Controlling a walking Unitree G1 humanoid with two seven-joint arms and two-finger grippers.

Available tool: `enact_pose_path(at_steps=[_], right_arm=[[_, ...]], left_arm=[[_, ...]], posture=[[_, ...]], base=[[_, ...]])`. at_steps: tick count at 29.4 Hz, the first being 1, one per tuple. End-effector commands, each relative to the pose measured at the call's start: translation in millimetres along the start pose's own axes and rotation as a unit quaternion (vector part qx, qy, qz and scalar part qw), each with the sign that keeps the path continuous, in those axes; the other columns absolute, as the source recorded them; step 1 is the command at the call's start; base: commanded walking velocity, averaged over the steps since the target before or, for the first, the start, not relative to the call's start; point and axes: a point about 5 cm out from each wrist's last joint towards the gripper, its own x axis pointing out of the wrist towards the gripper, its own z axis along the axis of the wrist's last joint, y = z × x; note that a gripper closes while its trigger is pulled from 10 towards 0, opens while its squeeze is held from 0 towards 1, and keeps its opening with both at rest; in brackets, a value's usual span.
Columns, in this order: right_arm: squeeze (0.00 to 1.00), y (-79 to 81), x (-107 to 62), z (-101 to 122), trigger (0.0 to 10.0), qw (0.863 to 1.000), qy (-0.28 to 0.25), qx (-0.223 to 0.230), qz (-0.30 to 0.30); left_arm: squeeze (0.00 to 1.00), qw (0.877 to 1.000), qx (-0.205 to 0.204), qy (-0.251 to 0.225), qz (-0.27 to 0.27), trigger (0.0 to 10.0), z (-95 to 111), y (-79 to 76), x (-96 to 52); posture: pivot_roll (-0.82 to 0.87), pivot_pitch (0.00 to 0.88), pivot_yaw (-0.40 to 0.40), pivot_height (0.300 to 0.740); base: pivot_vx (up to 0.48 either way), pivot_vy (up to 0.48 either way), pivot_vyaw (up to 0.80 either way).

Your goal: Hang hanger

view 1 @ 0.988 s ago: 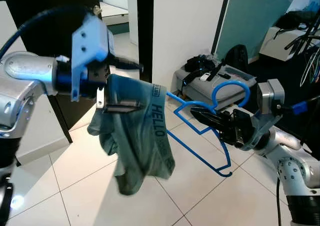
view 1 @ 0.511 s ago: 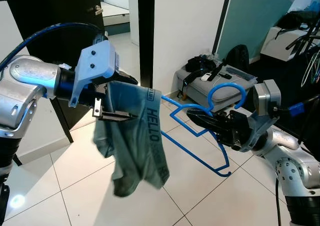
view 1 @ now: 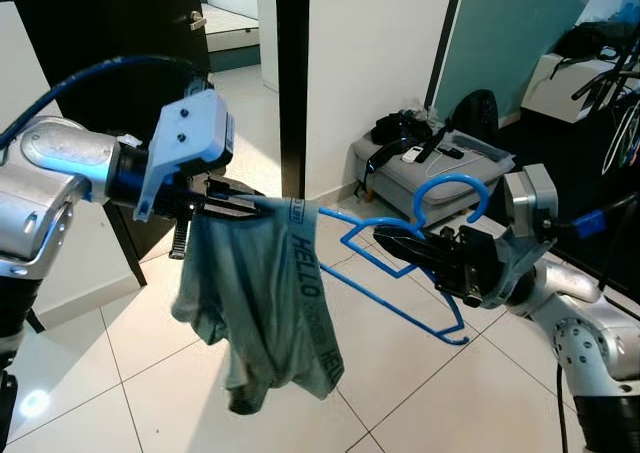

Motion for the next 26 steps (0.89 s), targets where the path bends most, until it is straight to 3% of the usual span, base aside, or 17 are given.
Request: enact_pose_path(at_steps=[1,9,10,16,18,19,22,23,26], right_arm=[[0.00,1.7,3.1,3,10.0,1.000,-0.004,-0.015,0.006],[0.00,-1.5,4.3,3,10.0,1.000,-0.005,-0.007,-0.005],[1.00,-5.5,3.9,4,10.0,1.000,-0.008,-0.003,-0.017],[1.00,-13.6,1.6,4,10.0,0.999,-0.012,-0.008,-0.049],[1.00,-27.5,-16.0,6,10.0,0.992,-0.012,-0.024,-0.123],[1.00,-27.5,-16.0,6,10.0,0.992,-0.012,-0.024,-0.123],[1.00,-28.3,-45.8,8,10.0,0.984,0.004,-0.035,-0.174],[1.00,-28.3,-45.8,8,10.0,0.984,0.004,-0.035,-0.174],[1.00,-26.7,-71.4,11,10.0,0.975,0.025,-0.050,-0.216]], left_arm=[[0.00,1.000,-0.003,0.022,-0.022,0.0,-7,-5.9,4.1],[0.00,1.000,-0.010,0.014,-0.026,0.0,-10,-8.4,8.5],[0.00,1.000,-0.015,0.006,-0.025,0.0,-10,-8.9,11.7],[0.00,1.000,-0.024,-0.005,-0.016,0.0,-12,-7.9,15.5],[0.00,0.998,-0.043,-0.018,0.031,0.0,-19,-0.9,17.2],[0.00,0.998,-0.043,-0.018,0.031,0.0,-19,-0.9,17.2],[0.00,0.994,-0.063,-0.015,0.087,0.0,-30,7.4,11.5],[0.00,0.994,-0.063,-0.015,0.087,0.0,-30,7.4,11.5],[0.00,0.991,-0.072,-0.007,0.113,0.0,-37,11.2,3.3]], posture=[[0.01,0.000,-0.006,0.740],[0.01,0.000,-0.005,0.740],[0.01,0.000,-0.005,0.740],[0.00,0.000,-0.007,0.740],[0.00,0.000,-0.005,0.740],[0.00,0.000,-0.005,0.740],[0.00,0.000,-0.005,0.740],[0.00,0.000,-0.005,0.740],[-0.01,0.000,-0.002,0.740]], base=[[0.000,0.000,0.00],[0.000,0.000,0.00],[0.000,0.000,0.00],[0.000,0.000,0.00],[0.000,0.000,0.00],[0.000,0.000,0.00],[0.000,0.000,0.00],[0.000,0.000,0.00],[0.000,0.000,0.00]])
